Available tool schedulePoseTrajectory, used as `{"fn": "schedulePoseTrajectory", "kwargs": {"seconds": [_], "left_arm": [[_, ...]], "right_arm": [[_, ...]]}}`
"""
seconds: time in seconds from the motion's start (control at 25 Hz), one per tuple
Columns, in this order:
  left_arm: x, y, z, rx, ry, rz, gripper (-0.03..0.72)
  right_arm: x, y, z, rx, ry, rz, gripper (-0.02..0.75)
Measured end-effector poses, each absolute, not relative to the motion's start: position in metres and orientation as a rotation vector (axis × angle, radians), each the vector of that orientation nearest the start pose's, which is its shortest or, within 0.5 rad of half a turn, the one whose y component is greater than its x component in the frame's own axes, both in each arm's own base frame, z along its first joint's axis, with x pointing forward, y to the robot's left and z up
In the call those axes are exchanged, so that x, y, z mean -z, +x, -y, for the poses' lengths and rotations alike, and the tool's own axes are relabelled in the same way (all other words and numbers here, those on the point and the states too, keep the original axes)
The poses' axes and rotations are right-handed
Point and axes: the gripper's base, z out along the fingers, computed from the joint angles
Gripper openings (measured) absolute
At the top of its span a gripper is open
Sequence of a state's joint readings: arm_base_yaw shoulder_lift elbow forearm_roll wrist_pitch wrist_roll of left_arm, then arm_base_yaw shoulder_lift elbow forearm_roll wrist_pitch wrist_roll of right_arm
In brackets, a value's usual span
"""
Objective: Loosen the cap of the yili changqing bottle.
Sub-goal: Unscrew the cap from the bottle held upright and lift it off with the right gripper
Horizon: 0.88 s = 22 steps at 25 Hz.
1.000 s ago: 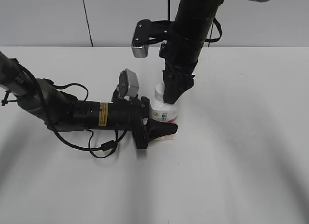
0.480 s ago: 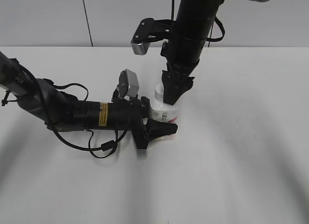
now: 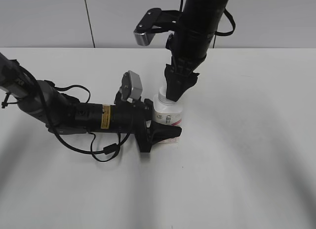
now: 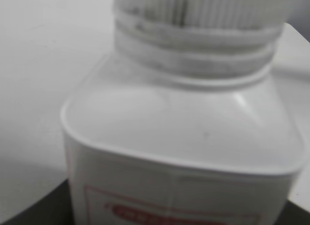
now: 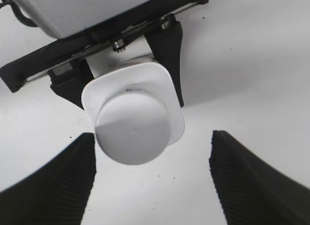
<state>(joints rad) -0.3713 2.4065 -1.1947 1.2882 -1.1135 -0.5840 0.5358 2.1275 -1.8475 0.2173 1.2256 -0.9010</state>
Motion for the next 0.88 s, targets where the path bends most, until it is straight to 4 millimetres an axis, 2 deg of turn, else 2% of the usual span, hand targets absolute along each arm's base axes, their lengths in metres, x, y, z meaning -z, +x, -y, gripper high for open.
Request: {"fn": "schedulePoseTrajectory", "kwargs": {"seconds": [0.24,0.48,0.88], "left_arm": [[-0.041,0.345,0.219,1.091,1.270,-1.576,0.422],[-0.040,0.345,0.219,1.091,1.271,-1.576,0.422],[-0.040,0.345,0.219,1.094,1.268,-1.579,0.422]], "right_arm": [[-0.221,0.369,-0.241,-0.288,-1.804,-2.371,0.574],[-0.250,0.362,-0.237,-0.299,-1.661,-2.402,0.574],[-0.255,0.360,-0.237,-0.382,-0.929,-2.817,0.569]]}}
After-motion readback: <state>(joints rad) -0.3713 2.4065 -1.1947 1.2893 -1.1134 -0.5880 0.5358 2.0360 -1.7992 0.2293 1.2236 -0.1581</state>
